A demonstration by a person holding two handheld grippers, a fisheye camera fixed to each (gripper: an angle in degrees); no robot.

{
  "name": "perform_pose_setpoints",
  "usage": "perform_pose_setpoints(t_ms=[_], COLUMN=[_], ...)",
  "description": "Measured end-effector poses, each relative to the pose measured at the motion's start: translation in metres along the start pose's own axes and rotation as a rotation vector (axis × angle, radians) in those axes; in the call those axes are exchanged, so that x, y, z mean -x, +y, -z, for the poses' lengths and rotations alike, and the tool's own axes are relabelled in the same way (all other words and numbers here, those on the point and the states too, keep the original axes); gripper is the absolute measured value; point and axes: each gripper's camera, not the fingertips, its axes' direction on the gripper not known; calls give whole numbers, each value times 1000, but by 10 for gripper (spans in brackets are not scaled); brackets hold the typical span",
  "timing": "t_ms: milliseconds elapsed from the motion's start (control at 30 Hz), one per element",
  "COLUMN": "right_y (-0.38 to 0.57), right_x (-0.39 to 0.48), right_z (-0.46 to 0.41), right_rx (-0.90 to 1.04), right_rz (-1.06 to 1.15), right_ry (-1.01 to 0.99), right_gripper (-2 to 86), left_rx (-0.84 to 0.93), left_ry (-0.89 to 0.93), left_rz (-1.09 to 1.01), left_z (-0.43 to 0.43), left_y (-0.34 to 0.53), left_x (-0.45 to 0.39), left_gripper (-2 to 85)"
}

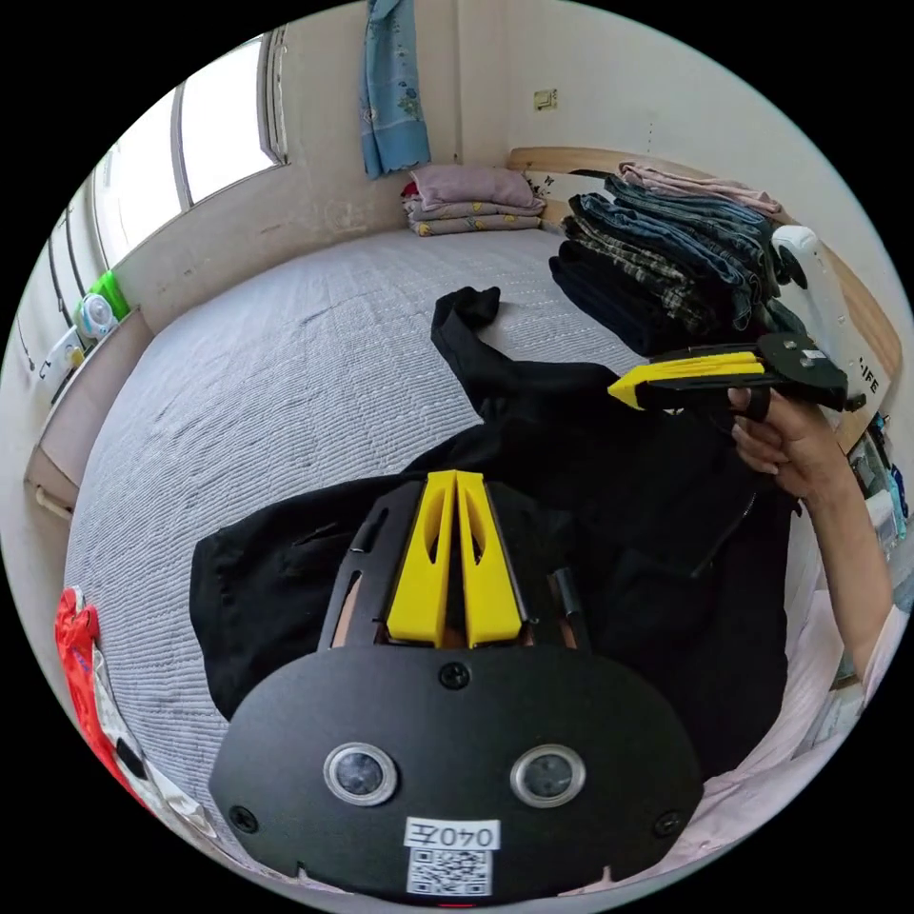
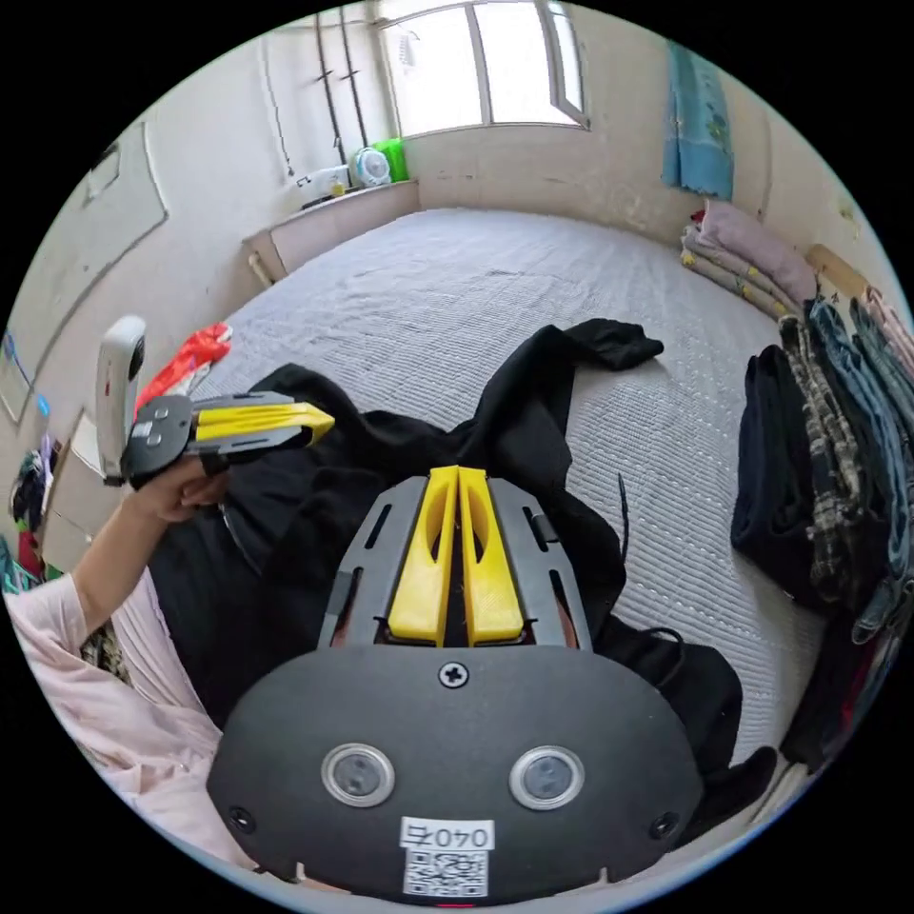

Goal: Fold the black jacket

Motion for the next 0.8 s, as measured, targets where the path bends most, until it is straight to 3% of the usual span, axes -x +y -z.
perform_pose_setpoints(t_ms=[233, 300, 467, 633, 800], right_y=[3, 24, 36, 38, 35], right_x=[-105, -137, -169, -186, -199], right_z=[-68, -64, -54, -44, -33], right_rx=[220, 83, 13, -11, -16], right_rz=[-246, -337, -377, -381, -375], right_ry=[16, -129, -256, -303, -319], right_gripper=[-10, -10, -10, -10, -9], left_rx=[7, 8, 23, 199, 410], left_ry=[-31, -94, -222, -581, -811], left_rz=[-107, -115, -187, -498, -604], left_z=[-55, -74, -123, -209, -277], left_y=[-104, -134, -215, -277, -290], left_x=[-39, -45, -62, -94, -84], left_gripper=[-7, -5, 45, 72, 21])
